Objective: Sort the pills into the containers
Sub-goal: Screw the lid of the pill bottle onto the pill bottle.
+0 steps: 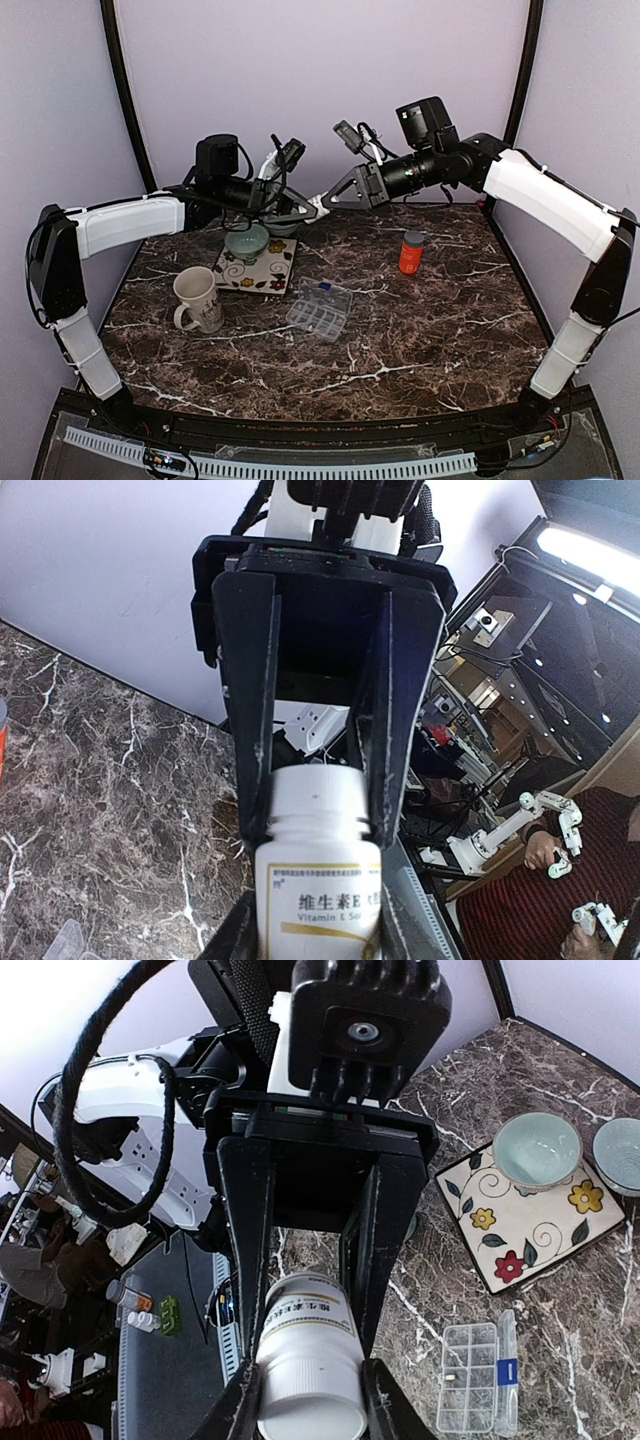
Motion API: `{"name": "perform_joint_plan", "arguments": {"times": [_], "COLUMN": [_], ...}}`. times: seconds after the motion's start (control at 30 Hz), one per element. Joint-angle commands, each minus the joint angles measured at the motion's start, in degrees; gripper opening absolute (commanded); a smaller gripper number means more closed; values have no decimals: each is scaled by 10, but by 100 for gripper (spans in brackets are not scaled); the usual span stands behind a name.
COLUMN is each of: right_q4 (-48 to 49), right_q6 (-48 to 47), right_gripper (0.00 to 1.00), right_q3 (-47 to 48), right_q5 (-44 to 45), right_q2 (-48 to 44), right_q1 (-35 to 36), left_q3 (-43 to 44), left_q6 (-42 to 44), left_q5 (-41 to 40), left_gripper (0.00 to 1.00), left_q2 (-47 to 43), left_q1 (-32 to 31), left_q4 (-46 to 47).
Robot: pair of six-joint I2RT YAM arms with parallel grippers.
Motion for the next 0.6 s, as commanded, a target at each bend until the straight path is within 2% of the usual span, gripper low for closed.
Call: {"name": "perform_joint_plan", "arguments": {"times": [0.0,0.17,0.57], "right_q4": [24,25,31], "right_q6": [6,9,15], "right_gripper": [36,48,46], "right_q3": [9,5,-10], "right_q5": [-15,-16,-12], "right_q2": [-7,-13,-25], "right_q1": [1,1,-4], "left_q3": [16,15,9], "left_q6": [5,4,3], "left_q5": [6,5,3], "left_gripper": [0,0,0], "left_q2": [-1,-1,-6], "left_q1": [3,3,3], "left_q4": [4,7,11]}}
